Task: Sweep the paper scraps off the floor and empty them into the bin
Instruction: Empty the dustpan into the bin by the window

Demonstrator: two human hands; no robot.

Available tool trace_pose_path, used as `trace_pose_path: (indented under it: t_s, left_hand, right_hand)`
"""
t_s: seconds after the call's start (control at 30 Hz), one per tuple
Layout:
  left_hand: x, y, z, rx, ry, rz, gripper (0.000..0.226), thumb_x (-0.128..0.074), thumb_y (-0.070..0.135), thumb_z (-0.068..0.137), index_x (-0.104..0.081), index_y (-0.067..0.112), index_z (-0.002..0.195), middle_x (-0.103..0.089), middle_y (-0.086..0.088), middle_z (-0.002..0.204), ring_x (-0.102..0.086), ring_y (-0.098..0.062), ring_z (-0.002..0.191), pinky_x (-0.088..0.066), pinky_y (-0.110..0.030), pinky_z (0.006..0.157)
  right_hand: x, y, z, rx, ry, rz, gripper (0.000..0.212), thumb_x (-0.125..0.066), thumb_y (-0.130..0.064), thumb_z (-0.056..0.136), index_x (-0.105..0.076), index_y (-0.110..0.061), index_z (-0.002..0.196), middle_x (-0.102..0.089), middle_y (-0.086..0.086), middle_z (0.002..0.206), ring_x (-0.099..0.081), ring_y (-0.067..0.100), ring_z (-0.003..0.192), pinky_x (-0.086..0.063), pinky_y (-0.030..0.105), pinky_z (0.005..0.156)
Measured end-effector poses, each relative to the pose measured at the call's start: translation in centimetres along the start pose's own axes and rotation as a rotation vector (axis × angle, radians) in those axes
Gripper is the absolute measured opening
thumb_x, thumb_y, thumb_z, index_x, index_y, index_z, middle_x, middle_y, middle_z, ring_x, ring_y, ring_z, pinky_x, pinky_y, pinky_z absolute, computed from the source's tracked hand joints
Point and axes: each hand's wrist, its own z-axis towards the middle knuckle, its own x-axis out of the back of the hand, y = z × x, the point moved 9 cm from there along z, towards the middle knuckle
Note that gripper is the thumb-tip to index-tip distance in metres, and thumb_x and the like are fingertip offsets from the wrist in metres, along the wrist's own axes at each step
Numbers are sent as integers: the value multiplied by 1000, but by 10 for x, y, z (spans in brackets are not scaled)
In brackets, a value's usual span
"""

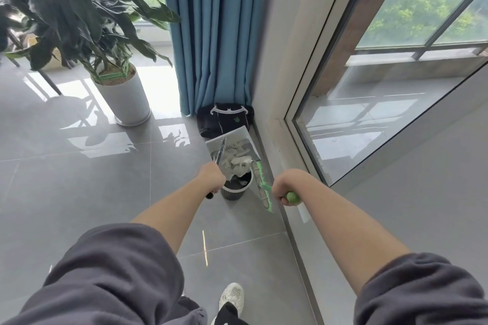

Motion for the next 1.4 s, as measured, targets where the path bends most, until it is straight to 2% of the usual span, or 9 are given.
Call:
trace_pose_path:
  t_s: [0.07, 0.17, 0.27, 0.47, 0.63, 0.8, 1.1, 1.23, 1.4]
  left_hand:
    - [1, -2, 1, -11, 15, 22, 10, -45, -4, 88, -53, 0, 92, -52, -13, 65, -56, -29, 63, -42, -29, 44]
    - [0, -5, 4, -29, 13, 38, 11, -44, -6, 86, -52, 1, 90, -49, -11, 64, -56, -31, 72, -40, -28, 46]
    - [2, -6, 4, -51, 29, 39, 18, -43, -5, 88, -48, 5, 74, -47, -8, 64, -55, -29, 67, -39, -27, 44]
    - [-2, -16, 12, -20, 41, 10, 26, -39, -3, 86, -57, -3, 105, -51, -15, 74, -57, -33, 69, -47, -34, 54]
    - [-2, -13, 15, -57, 60, 13, 17, -38, -2, 83, -52, 3, 90, -50, -14, 70, -56, -33, 63, -48, -34, 52]
    - [-8, -11, 7, -58, 39, 37, 19, -40, -1, 84, -54, 3, 96, -49, -12, 72, -56, -32, 65, -49, -34, 55]
    - [0, 0, -8, -128, 74, 51, 27, -34, 5, 91, -51, -1, 112, -51, -20, 93, -44, -29, 65, -38, -28, 39]
    - [3, -4, -9, -140, 94, 123, 32, -37, -1, 86, -52, 3, 113, -54, -20, 103, -54, -35, 74, -40, -28, 40]
    - [10, -11, -20, -145, 130, 230, 32, -37, 0, 90, -51, 5, 118, -56, -19, 112, -59, -38, 97, -41, -35, 60]
  right_hand:
    - [-9, 4, -1, -65, -89, 3, 12, -35, -7, 90, -46, -5, 87, -41, 8, 68, -34, 13, 58, -33, 25, 72]
    - [-14, 2, 4, -58, -113, 14, 32, -34, -7, 88, -44, -17, 116, -39, 8, 69, -33, 14, 59, -31, 23, 70]
    - [-11, -10, 10, 7, -70, -3, 48, -34, -3, 88, -40, -5, 136, -42, 10, 70, -35, 17, 59, -32, 25, 63]
    - [-3, -25, 10, 79, 16, -67, 11, -35, -2, 89, -46, -3, 92, -43, 12, 73, -35, 18, 57, -31, 27, 59]
    - [-4, -18, 5, 55, -32, -81, 13, -35, -3, 89, -44, -6, 81, -41, 10, 68, -36, 18, 56, -32, 26, 57]
    - [-1, -5, 0, -5, -125, 21, 22, -32, -4, 90, -40, -6, 111, -39, 5, 63, -38, 12, 48, -37, 14, 39]
    - [0, -6, 3, -33, -87, 26, 14, -31, -6, 92, -39, -9, 102, -41, 8, 75, -36, 13, 59, -31, 21, 61]
    - [9, -13, -1, 22, -34, 123, 34, -28, -4, 94, -33, -13, 126, -39, 8, 70, -35, 12, 58, -31, 21, 59]
    - [10, -15, -13, 23, -31, 173, 16, -29, -4, 94, -35, -11, 106, -40, 8, 70, -36, 12, 57, -33, 18, 56]
